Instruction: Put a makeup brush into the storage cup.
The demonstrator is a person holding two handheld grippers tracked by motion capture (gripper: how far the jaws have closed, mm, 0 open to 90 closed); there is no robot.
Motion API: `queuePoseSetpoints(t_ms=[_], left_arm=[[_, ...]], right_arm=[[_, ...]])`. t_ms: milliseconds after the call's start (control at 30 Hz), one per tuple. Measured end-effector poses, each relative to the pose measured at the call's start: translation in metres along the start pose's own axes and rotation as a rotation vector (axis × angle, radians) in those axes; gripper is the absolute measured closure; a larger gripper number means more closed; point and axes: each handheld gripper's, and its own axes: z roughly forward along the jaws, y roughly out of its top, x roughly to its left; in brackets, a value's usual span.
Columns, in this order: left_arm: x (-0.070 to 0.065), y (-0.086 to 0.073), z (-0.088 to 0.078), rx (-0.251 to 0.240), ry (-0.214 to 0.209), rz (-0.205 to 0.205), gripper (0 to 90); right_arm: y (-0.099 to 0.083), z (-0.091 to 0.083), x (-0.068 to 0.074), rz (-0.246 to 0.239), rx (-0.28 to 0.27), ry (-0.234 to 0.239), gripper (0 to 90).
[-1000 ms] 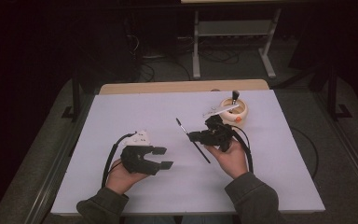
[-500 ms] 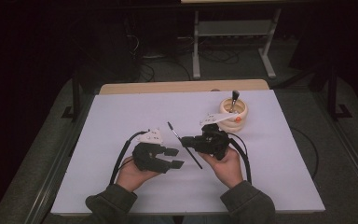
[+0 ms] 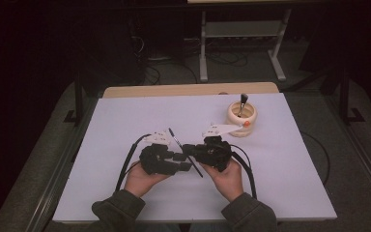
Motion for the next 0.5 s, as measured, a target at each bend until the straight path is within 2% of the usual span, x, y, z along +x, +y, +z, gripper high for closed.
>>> queuePoseSetpoints(t_ms=[500], left_arm=[[0.004,-0.001,-0.001,0.003,0.005,-0.017,67.8]], right_arm=[[-0.004,0.008,0.012,-0.026,-0.052,-0.035,84.8]])
